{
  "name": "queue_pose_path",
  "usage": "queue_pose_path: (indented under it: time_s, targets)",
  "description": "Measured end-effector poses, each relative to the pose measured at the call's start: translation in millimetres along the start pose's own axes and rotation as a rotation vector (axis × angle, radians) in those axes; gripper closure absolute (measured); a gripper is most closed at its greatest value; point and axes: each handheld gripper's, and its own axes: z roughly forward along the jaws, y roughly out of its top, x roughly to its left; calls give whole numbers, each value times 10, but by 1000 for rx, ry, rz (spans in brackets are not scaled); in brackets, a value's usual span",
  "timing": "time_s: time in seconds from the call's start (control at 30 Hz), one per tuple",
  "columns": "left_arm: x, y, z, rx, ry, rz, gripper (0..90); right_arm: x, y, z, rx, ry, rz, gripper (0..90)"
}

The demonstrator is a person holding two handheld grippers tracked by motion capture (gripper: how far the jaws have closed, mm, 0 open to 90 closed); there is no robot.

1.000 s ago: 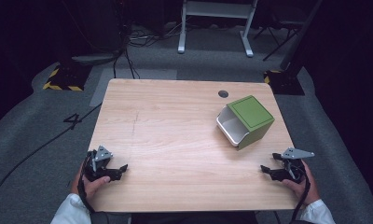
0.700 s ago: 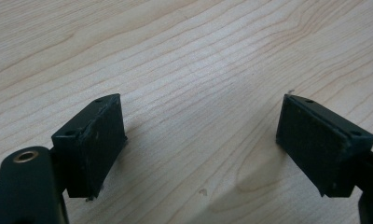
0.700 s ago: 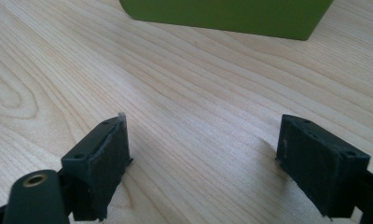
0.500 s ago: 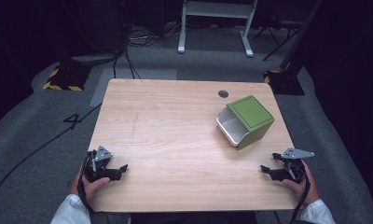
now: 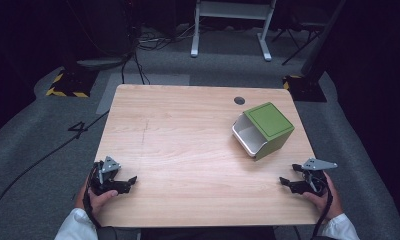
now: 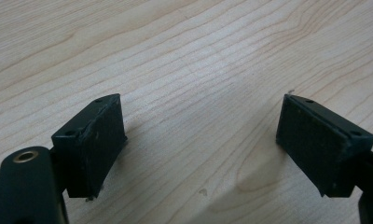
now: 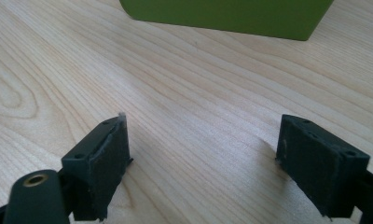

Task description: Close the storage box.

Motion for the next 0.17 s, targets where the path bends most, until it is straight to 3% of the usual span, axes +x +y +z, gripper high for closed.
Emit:
queue_pose_path:
  time_s: [0.17]
  targets:
    - [0, 0, 0, 0, 0, 0, 155, 0, 0, 0, 0, 2, 0, 176]
